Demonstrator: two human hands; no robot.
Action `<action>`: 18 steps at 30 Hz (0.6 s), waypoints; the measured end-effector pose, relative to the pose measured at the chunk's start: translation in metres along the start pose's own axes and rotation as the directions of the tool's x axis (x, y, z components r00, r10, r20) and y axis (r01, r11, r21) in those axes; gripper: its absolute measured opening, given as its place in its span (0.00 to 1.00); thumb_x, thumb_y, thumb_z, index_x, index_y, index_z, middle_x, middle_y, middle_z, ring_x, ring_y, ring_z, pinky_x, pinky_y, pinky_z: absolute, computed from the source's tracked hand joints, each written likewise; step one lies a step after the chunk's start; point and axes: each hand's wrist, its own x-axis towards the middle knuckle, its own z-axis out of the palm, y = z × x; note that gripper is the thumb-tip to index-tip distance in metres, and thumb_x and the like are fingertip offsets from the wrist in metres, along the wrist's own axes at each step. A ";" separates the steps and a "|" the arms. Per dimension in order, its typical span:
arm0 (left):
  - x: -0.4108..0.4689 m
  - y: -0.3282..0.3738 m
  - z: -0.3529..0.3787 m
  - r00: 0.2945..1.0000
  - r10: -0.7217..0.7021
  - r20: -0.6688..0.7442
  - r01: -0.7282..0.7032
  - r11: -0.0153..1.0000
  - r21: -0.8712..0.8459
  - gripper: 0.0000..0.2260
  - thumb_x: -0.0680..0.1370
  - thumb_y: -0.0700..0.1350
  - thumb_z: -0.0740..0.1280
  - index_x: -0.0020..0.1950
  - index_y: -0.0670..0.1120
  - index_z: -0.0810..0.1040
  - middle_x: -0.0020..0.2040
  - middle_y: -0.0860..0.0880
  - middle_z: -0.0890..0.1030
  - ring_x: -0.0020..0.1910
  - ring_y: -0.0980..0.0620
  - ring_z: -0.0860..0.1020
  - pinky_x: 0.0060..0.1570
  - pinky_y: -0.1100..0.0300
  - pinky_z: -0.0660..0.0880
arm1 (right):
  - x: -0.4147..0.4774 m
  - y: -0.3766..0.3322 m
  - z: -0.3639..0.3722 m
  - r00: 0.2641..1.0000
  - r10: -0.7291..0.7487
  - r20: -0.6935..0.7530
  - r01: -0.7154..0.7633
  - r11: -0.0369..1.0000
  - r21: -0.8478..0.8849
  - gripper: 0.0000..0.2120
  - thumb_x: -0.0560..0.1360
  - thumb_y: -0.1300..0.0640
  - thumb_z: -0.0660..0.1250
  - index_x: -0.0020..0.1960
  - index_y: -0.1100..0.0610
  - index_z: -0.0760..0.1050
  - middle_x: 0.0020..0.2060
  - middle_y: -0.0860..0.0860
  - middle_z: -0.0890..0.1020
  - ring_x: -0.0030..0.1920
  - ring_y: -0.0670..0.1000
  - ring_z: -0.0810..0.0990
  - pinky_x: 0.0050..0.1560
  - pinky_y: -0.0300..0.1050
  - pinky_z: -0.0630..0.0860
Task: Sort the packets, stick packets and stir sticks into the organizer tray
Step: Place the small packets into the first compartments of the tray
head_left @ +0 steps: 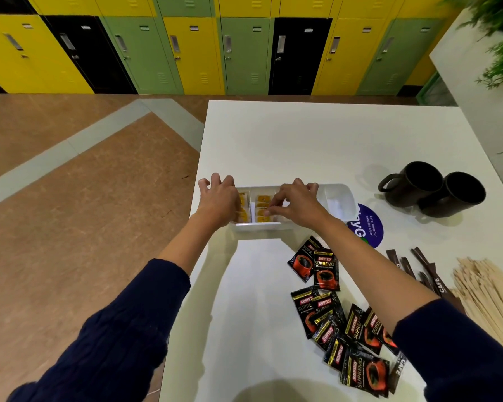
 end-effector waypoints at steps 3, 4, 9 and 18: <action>0.000 -0.002 -0.005 1.000 -0.006 -0.004 0.006 0.998 -0.070 0.06 0.72 0.47 0.72 0.48 0.51 0.83 0.58 0.49 0.71 0.60 0.44 0.64 0.61 0.49 0.58 | 0.003 0.002 -0.001 0.998 0.005 -0.070 -0.005 1.000 -0.006 0.10 0.74 0.46 0.68 0.45 0.52 0.82 0.42 0.47 0.81 0.50 0.48 0.68 0.47 0.46 0.53; 0.000 -0.002 -0.007 1.000 -0.006 0.004 0.007 0.995 -0.097 0.07 0.72 0.49 0.72 0.48 0.50 0.83 0.58 0.49 0.71 0.61 0.44 0.63 0.61 0.49 0.57 | 0.003 0.002 -0.001 0.997 0.003 -0.079 -0.005 1.000 -0.017 0.08 0.74 0.48 0.68 0.45 0.52 0.82 0.41 0.47 0.81 0.50 0.49 0.69 0.48 0.46 0.54; -0.004 -0.004 -0.006 0.999 -0.017 -0.047 0.008 0.983 -0.184 0.10 0.74 0.54 0.68 0.49 0.49 0.82 0.57 0.48 0.72 0.61 0.45 0.64 0.59 0.48 0.58 | 0.003 -0.001 0.002 0.999 -0.020 -0.043 0.019 0.999 -0.031 0.05 0.72 0.50 0.71 0.44 0.51 0.81 0.38 0.44 0.77 0.50 0.48 0.68 0.44 0.45 0.51; -0.004 -0.008 -0.004 0.995 0.024 -0.101 -0.039 0.989 -0.142 0.07 0.76 0.47 0.67 0.52 0.50 0.80 0.57 0.48 0.72 0.60 0.45 0.64 0.60 0.49 0.57 | 0.005 -0.004 0.004 0.998 -0.056 -0.002 0.055 0.991 -0.118 0.10 0.70 0.44 0.71 0.46 0.50 0.83 0.38 0.44 0.73 0.50 0.48 0.67 0.40 0.44 0.47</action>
